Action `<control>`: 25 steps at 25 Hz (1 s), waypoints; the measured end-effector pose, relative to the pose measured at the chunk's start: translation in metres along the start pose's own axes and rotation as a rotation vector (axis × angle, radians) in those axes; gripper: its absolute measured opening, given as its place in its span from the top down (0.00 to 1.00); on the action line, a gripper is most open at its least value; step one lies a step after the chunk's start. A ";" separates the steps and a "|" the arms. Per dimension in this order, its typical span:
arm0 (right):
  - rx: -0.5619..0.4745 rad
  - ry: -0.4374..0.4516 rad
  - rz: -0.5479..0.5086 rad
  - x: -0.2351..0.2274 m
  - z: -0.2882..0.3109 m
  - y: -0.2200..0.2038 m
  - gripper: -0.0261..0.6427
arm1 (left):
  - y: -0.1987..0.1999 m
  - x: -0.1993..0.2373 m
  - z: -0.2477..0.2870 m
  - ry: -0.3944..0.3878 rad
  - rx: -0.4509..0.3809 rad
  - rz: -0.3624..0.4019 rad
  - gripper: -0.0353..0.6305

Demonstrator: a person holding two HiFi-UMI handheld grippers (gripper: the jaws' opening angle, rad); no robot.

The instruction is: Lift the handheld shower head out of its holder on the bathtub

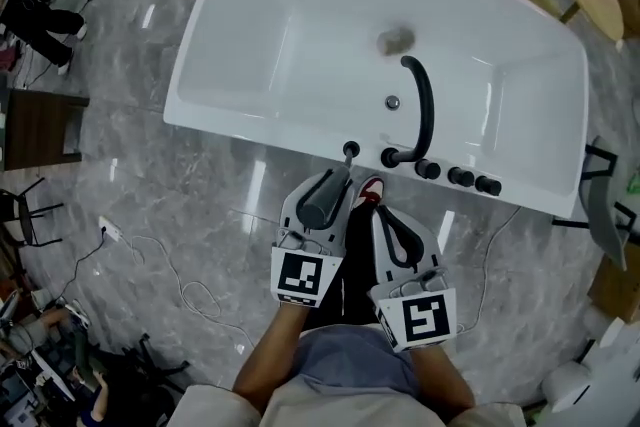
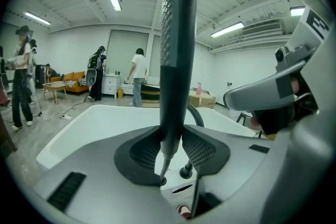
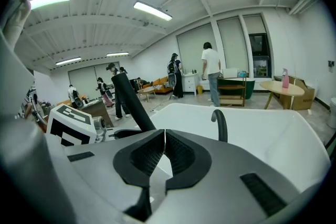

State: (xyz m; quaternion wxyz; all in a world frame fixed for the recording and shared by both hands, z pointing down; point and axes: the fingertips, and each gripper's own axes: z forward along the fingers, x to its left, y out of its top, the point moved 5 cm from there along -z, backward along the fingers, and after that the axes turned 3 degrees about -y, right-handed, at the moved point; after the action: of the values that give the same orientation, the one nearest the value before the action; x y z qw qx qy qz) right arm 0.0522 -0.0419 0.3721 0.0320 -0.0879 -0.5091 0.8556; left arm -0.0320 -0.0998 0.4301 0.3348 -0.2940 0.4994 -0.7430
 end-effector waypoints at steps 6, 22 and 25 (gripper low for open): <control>-0.029 0.013 -0.029 0.016 -0.030 0.024 0.93 | 0.031 -0.009 -0.034 0.004 -0.040 -0.010 0.75; -0.208 -0.015 -0.106 0.060 -0.109 0.095 0.93 | 0.133 -0.028 -0.121 -0.080 -0.215 -0.048 0.74; -0.248 -0.043 -0.109 0.062 -0.125 0.109 0.93 | 0.147 -0.032 -0.134 -0.096 -0.247 -0.037 0.74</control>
State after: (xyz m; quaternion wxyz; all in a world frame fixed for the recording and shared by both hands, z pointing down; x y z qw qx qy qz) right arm 0.0181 0.0225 0.2108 0.0564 -0.0447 -0.6154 0.7849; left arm -0.0861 -0.0422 0.2448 0.3059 -0.3774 0.5649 -0.6670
